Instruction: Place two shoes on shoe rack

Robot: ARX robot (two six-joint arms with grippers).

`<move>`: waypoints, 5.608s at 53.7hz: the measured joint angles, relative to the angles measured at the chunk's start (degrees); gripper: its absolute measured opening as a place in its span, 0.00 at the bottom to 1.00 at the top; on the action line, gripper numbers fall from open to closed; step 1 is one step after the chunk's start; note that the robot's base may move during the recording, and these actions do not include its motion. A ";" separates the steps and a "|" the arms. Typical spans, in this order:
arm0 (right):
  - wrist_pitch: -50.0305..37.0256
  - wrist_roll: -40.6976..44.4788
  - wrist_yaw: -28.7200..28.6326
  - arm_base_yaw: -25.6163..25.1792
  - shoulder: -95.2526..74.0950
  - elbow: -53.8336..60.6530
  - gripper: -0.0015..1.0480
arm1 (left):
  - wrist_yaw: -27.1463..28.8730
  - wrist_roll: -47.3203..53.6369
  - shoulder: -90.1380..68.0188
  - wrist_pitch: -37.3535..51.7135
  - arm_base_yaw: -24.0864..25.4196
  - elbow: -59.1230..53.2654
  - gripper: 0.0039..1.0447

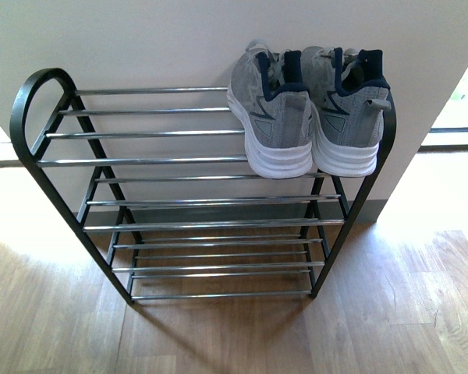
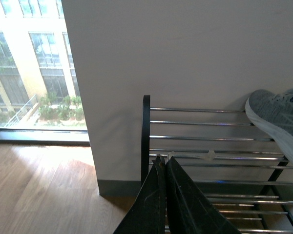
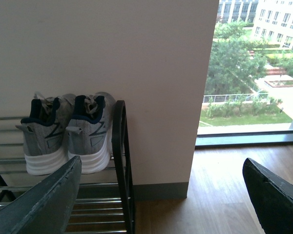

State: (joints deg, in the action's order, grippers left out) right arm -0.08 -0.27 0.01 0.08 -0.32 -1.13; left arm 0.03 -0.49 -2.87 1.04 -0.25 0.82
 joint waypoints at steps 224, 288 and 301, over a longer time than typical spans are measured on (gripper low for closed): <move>0.13 0.09 -0.17 0.00 0.09 0.00 0.91 | 0.15 0.13 1.99 -1.05 0.07 0.00 0.91; 0.13 0.09 0.13 0.00 0.13 0.00 0.91 | -0.04 0.13 1.99 -1.05 0.07 0.00 0.91; 0.13 0.09 -0.17 0.00 0.11 0.00 0.91 | 0.07 0.13 1.99 -1.05 0.07 0.00 0.91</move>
State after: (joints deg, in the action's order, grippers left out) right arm 0.05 -0.19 -0.16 0.08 -0.21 -1.13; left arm 0.10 -0.36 -0.89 -0.01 -0.19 0.82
